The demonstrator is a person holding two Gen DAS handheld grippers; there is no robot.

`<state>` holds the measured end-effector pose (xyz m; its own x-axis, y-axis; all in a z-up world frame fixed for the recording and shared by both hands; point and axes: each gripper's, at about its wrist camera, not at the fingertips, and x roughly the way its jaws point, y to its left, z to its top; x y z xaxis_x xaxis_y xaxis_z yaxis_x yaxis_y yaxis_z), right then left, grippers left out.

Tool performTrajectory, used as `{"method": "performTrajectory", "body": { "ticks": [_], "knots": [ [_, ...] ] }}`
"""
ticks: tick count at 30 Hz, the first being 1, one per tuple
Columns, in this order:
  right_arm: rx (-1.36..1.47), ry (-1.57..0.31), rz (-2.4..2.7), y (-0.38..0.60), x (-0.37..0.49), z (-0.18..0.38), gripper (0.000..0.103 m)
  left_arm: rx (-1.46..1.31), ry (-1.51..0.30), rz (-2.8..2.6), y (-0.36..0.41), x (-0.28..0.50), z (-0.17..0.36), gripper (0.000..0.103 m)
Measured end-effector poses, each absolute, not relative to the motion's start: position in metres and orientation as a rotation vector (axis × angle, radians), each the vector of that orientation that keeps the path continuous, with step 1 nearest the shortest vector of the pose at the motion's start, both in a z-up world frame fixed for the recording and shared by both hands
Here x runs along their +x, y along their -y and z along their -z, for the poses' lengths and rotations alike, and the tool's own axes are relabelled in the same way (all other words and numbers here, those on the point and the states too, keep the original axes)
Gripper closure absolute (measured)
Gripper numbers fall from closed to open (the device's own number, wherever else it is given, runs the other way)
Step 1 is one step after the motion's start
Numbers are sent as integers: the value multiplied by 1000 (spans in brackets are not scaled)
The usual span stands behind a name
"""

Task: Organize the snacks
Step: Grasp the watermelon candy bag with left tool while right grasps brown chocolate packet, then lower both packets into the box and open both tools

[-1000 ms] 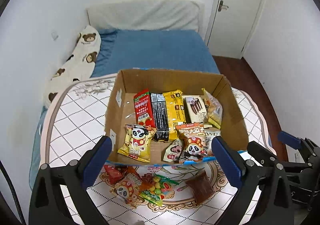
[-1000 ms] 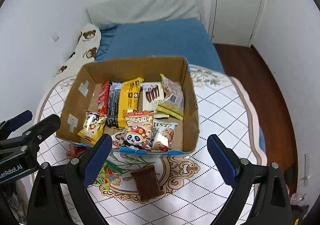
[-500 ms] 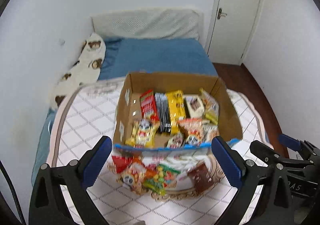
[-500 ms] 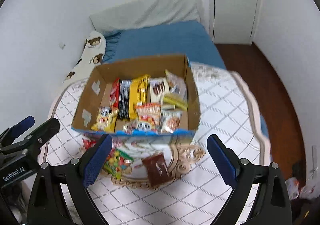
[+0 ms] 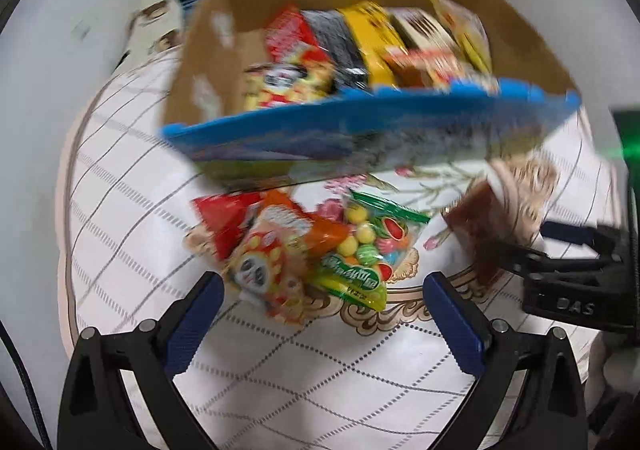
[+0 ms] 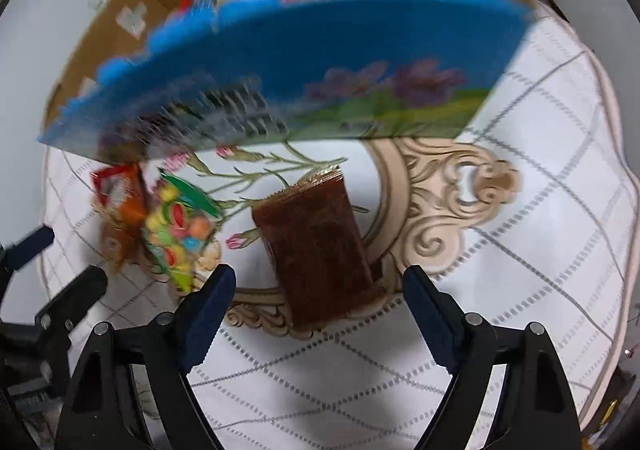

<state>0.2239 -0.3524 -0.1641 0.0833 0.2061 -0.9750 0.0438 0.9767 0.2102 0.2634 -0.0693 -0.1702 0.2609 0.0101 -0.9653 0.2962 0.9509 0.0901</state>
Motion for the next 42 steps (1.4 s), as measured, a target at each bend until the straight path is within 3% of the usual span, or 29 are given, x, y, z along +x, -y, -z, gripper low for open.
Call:
{"method": "performTrajectory", "body": {
  "ticks": [2,6,10,20,29,37,39,42],
  "knots": [
    [179,-1508,-139,347,227,179,16,331,-1317,229,80,268,183,1],
    [138,-1522,-148,351,223,193,41,418,-1374,284,102,277,210,1],
    [142,-1547,-97,372,205,195,42,452,-1387,310,117,281,226,1],
    [235,-1614,-63,394,157,203,42,126,-1577,254,98,262,257,43],
    [272,-1674,-92,383,108,215,41,-90,-1652,231,69,227,277,40],
    [274,-1697,-60,382,124,226,34,-190,-1650,199,48,248,283,41],
    [224,-1677,-52,377,120,225,41,-159,-1626,190,48,244,280,53],
    [187,-1638,-49,370,115,219,45,-138,-1604,197,53,236,273,55]
  ]
}}
